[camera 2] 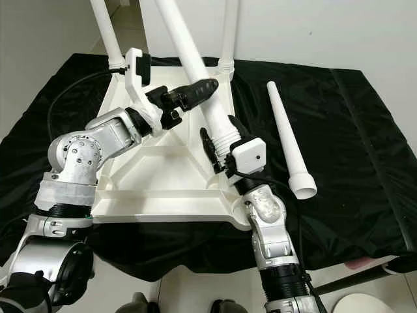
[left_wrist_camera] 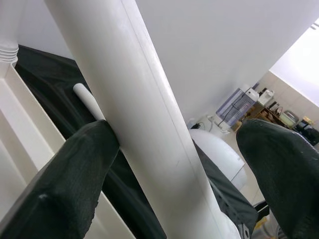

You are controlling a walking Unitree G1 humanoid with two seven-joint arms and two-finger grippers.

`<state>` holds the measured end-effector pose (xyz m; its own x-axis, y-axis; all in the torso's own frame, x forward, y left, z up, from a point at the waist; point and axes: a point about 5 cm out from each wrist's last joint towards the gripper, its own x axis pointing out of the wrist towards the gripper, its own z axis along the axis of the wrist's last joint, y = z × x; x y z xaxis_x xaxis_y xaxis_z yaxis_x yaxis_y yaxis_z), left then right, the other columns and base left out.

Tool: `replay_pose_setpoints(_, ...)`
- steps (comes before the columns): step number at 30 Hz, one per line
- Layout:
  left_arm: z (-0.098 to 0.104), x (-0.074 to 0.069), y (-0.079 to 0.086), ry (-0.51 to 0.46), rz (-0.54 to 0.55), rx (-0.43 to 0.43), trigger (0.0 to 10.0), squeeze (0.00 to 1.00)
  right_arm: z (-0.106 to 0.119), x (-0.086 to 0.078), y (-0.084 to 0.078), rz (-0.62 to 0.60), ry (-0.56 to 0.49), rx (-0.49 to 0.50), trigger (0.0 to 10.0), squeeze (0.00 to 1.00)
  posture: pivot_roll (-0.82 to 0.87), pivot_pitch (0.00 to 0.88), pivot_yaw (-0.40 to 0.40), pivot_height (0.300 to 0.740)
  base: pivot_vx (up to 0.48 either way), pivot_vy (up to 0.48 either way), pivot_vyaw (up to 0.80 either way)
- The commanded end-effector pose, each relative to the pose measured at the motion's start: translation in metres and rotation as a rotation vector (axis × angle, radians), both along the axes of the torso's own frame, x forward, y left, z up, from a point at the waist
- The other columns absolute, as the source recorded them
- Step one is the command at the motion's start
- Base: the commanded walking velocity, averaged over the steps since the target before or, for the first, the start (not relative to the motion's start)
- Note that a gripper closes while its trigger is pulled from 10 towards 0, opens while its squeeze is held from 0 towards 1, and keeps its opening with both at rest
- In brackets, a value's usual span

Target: Building children table

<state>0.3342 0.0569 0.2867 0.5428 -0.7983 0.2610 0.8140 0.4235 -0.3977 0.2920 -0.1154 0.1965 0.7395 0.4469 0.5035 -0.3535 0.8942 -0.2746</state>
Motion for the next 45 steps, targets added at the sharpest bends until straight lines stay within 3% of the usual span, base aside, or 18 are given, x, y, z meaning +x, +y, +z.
replay_pose_setpoints(1,0.011,-0.017,-0.01,-0.176,-0.322,-0.05,10.0,0.0,0.0,-0.002,0.008,0.036,-0.018,-0.02,10.0,0.0,-0.02,0.049,0.017,0.74,0.0,0.0,0.0)
replay_pose_setpoints(13,0.022,0.007,0.002,-0.137,-0.207,-0.06,10.0,0.0,-0.022,-0.017,0.014,0.073,0.01,-0.071,10.0,0.0,-0.04,0.037,0.023,0.74,0.0,0.0,0.0)
replay_pose_setpoints(18,0.037,0.038,0.027,-0.047,-0.053,-0.067,10.0,0.0,-0.048,-0.028,0.01,0.058,0.075,-0.104,10.0,0.0,-0.05,0.028,0.033,0.74,0.0,0.0,0.0)
replay_pose_setpoints(25,0.039,0.049,0.038,-0.011,-0.001,-0.073,10.0,0.0,-0.052,-0.029,0.008,0.041,0.08,-0.107,10.0,0.0,-0.07,0.016,0.049,0.74,0.0,0.0,0.0)
replay_pose_setpoints(26,0.038,0.05,0.038,0.006,0.005,-0.08,7.9,0.0,-0.052,-0.029,0.008,0.039,0.08,-0.108,10.0,0.0,-0.07,0.014,0.051,0.74,0.0,0.0,0.0)
replay_pose_setpoints(27,0.037,0.051,0.038,0.019,0.007,-0.085,7.9,0.0,-0.052,-0.029,0.008,0.039,0.079,-0.109,10.0,0.0,-0.07,0.014,0.051,0.74,0.0,0.0,0.0)
replay_pose_setpoints(28,0.035,0.053,0.036,0.032,0.003,-0.088,0.0,0.0,-0.052,-0.029,0.009,0.037,0.078,-0.108,10.0,0.0,-0.07,0.012,0.048,0.74,0.0,0.0,0.0)
replay_pose_setpoints(32,0.032,0.05,0.031,0.027,-0.032,-0.084,0.0,0.0,-0.051,-0.027,0.009,0.035,0.076,-0.102,10.0,0.0,-0.07,0.011,0.045,0.74,0.0,0.0,0.0)
replay_pose_setpoints(44,0.037,0.054,0.036,0.047,-0.022,-0.119,0.0,0.0,-0.05,-0.022,0.006,-0.023,0.074,-0.033,10.0,0.0,-0.06,0.0,0.032,0.74,0.0,0.0,0.0)
replay_pose_setpoints(45,0.039,0.054,0.036,0.045,-0.021,-0.122,0.0,0.0,-0.049,-0.022,0.005,-0.023,0.078,-0.013,10.0,1.0,-0.06,0.0,0.031,0.74,0.0,0.0,0.0)
